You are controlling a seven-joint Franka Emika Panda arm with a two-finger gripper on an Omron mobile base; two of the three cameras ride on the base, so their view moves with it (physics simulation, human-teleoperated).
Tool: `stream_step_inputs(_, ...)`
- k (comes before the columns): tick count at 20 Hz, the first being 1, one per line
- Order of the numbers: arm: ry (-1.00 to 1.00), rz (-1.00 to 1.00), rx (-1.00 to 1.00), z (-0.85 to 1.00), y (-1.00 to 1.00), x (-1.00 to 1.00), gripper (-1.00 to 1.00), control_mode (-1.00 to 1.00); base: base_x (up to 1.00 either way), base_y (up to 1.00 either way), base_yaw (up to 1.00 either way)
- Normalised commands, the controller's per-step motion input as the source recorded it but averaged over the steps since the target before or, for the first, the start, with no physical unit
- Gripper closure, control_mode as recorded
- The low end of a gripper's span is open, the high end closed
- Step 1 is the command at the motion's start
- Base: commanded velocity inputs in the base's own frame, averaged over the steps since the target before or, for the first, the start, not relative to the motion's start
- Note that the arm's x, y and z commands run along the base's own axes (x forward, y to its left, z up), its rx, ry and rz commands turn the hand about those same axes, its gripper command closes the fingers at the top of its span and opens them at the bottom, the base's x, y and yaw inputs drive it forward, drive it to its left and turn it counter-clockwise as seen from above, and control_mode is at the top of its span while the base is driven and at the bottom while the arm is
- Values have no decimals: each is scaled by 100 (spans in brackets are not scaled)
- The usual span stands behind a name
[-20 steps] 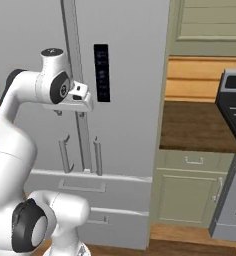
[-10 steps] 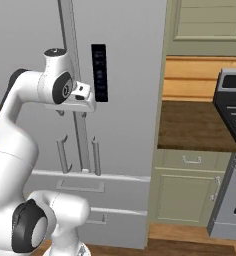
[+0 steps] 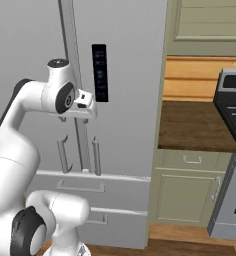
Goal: Take the strawberry from the fridge and place it on top of the pancake, located on the dining counter.
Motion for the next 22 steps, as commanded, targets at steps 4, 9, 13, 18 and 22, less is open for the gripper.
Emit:
stream_step_inputs(4,0,1,0,-81,-6,37,-100,-100,0,0,0)
stream_step_inputs(9,-2,-1,0,-57,-3,66,-100,-100,0,0,0)
stream_step_inputs(13,2,0,3,-31,-9,23,-100,-100,0,0,0)
stream_step_inputs(18,0,0,3,-56,-24,10,-100,-100,0,0,0)
stream_step_inputs(22,-1,0,3,-53,-29,5,-100,-100,0,0,0)
